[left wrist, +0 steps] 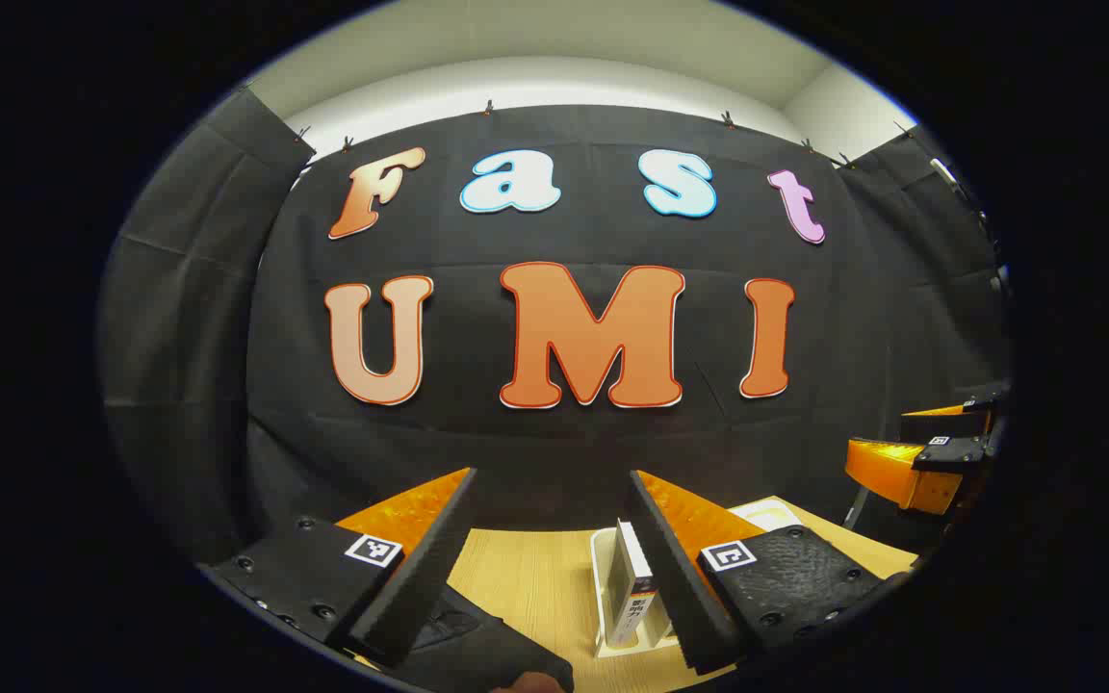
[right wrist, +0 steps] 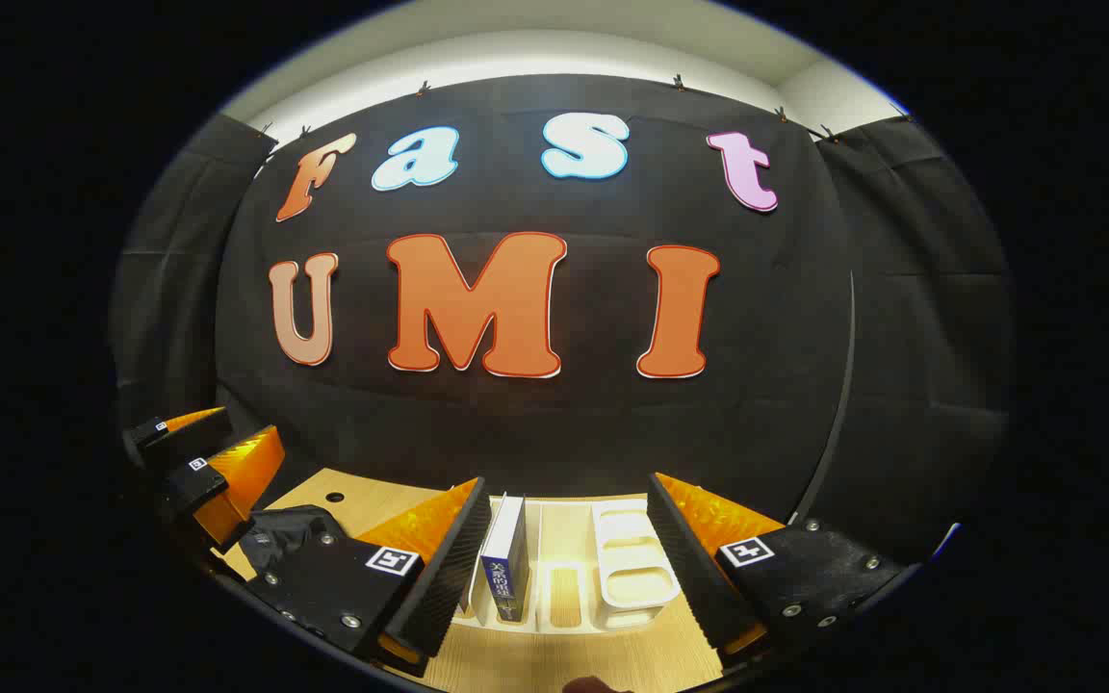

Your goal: Open the schoolbag, grab two books from the bookshelf and put them into the schoolbag.

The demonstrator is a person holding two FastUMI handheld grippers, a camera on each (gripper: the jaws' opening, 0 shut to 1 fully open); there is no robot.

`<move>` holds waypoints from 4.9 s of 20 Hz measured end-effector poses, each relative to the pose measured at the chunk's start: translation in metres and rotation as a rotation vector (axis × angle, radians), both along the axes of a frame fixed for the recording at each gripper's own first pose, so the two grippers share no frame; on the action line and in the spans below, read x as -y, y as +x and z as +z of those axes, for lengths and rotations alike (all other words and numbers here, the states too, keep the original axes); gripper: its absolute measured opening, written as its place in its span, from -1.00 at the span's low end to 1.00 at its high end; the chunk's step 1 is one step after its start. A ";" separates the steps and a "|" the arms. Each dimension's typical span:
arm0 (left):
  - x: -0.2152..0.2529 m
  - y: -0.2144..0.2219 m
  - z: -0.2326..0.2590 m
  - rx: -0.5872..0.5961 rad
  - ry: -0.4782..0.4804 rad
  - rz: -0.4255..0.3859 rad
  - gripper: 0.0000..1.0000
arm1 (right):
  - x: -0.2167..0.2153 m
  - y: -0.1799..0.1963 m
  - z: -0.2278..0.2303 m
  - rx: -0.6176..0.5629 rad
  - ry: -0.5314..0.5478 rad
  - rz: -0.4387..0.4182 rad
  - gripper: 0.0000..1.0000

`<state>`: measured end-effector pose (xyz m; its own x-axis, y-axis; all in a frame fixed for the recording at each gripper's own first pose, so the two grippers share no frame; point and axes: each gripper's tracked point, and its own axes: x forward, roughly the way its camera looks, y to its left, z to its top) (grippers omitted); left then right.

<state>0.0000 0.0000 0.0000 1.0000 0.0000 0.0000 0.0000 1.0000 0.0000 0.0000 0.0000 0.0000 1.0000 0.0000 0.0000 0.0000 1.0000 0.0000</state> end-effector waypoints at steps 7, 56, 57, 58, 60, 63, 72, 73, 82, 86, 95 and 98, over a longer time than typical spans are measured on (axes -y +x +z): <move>-0.004 -0.005 0.001 0.004 0.014 0.009 0.89 | 0.010 0.001 0.000 0.005 0.000 -0.023 0.94; 0.001 -0.047 -0.318 -0.578 0.772 -0.092 0.96 | 0.114 0.016 -0.116 -0.200 0.060 -0.193 0.95; 0.001 -0.049 -0.325 -0.595 0.784 -0.098 0.96 | 0.115 0.016 -0.117 -0.204 0.059 -0.192 0.95; 0.001 -0.052 -0.333 -0.606 0.798 -0.105 0.96 | 0.116 0.017 -0.119 -0.206 0.059 -0.192 0.95; -0.004 -0.062 -0.345 -0.635 0.834 -0.107 0.96 | 0.117 0.017 -0.124 -0.214 0.058 -0.191 0.95; -0.013 -0.069 -0.356 -0.671 0.874 -0.086 0.96 | 0.118 0.018 -0.127 -0.222 0.068 -0.187 0.96; -0.041 -0.059 -0.361 -0.662 1.034 0.019 0.92 | 0.119 0.020 -0.127 -0.225 0.079 -0.170 0.96; -0.045 -0.054 -0.360 -0.664 1.047 0.036 0.92 | 0.119 0.020 -0.126 -0.224 0.079 -0.170 0.96; -0.054 -0.045 -0.360 -0.782 0.949 0.027 -0.02 | 0.131 0.024 -0.121 -0.213 0.087 -0.167 0.96; -0.057 -0.047 -0.345 -0.864 0.835 0.000 -0.81 | 0.126 0.029 -0.116 -0.213 0.085 -0.117 0.95; -0.070 -0.042 -0.308 -0.940 0.677 -0.120 -0.86 | 0.078 0.041 -0.094 -0.210 0.021 0.031 0.96; -0.077 -0.039 -0.297 -0.955 0.649 -0.186 -0.86 | 0.053 0.046 -0.086 -0.213 -0.023 0.064 0.95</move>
<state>-0.0393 0.0770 -0.2971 0.5784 0.1297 -0.8054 0.4228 0.7967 0.4319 0.0460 -0.0530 -0.0864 0.9755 0.0606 -0.2116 -0.0655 0.9977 -0.0163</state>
